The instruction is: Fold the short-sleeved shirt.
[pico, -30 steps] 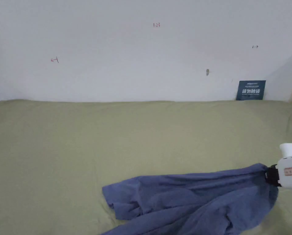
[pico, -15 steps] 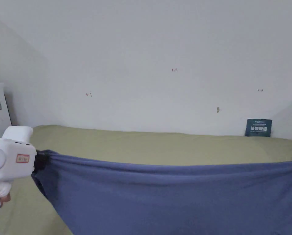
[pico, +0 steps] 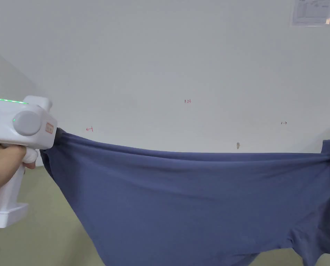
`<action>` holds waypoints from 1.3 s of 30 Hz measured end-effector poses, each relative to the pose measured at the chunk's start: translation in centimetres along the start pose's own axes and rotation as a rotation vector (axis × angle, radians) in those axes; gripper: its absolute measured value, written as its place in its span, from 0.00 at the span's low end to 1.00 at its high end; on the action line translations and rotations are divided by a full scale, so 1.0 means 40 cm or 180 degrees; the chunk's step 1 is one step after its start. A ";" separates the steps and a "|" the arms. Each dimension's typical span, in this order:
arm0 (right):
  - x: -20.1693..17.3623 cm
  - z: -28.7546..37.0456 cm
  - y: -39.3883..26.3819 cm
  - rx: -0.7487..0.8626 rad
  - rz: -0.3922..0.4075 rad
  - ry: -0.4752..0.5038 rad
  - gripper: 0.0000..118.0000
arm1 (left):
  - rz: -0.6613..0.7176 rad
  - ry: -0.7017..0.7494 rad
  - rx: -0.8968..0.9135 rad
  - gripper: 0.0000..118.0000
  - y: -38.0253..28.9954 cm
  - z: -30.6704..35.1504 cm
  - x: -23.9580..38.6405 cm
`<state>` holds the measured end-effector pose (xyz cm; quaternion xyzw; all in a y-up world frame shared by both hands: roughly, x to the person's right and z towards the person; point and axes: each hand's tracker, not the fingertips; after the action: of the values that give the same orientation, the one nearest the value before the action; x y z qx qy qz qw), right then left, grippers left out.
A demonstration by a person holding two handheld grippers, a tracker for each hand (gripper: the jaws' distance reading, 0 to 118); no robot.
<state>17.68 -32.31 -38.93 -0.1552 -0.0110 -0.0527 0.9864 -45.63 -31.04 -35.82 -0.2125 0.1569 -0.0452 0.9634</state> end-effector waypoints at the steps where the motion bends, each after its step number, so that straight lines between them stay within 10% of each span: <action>1: -0.004 -0.029 0.018 0.0020 -0.0010 -0.0005 0.00 | 0.0079 0.0018 0.0026 0.02 0.020 -0.019 0.010; 11: -0.061 -0.298 0.042 0.0005 0.0125 -0.0263 0.00 | 0.0073 0.0294 0.0175 0.02 0.059 -0.252 0.112; 21: -0.035 -0.460 -0.334 -0.0758 0.0253 -0.0361 0.00 | -0.0082 0.0143 -0.0457 0.02 -0.288 -0.450 0.187; 39: 0.151 0.037 -0.829 -0.1444 -0.0018 -0.0164 0.00 | 0.0118 -0.0385 -0.1419 0.02 -0.857 -0.058 0.012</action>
<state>20.12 -63.82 -27.17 -0.3743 -0.0245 -0.0525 0.9255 -46.62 -63.06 -23.44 -0.4195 0.1089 0.0210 0.9009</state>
